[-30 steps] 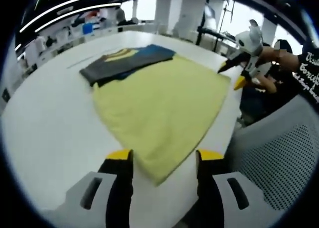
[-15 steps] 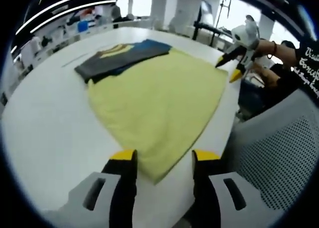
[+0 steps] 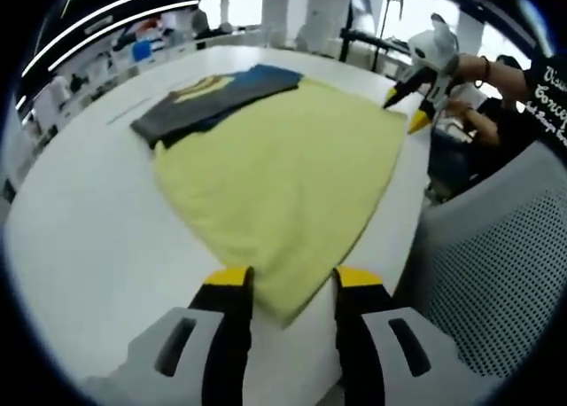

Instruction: Fold the garment on the visible template until the final outline fits inside the template.

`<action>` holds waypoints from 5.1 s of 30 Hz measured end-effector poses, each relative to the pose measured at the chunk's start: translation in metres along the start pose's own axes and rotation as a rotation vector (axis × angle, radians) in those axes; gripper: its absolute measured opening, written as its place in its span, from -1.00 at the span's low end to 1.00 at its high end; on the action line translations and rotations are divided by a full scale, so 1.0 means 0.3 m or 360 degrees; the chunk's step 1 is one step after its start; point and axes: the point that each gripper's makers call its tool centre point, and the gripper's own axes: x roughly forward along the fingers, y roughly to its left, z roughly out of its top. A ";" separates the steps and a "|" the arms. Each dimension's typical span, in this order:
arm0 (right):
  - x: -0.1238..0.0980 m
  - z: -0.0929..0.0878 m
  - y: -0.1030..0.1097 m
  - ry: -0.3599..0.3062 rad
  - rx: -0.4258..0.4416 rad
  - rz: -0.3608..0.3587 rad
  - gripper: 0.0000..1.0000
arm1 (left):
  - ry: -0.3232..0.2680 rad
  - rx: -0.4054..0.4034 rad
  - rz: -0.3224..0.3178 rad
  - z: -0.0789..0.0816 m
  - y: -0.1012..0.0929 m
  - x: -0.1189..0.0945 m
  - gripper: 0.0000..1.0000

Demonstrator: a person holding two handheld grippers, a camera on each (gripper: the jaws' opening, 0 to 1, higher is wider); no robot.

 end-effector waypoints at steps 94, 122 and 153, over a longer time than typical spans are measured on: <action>-0.075 -0.085 0.156 -0.0022 0.0177 0.0151 -1.00 | 0.0285 0.0183 -0.0168 -0.114 -0.135 -0.128 -0.99; -0.169 -0.033 0.145 -0.0039 0.0204 0.0089 -1.00 | 0.0323 0.0307 -0.0155 -0.034 -0.143 -0.204 -0.99; -0.286 0.225 -0.032 -0.0188 0.0123 -0.0037 -1.00 | 0.0132 0.0231 -0.0034 0.197 0.028 -0.262 -0.99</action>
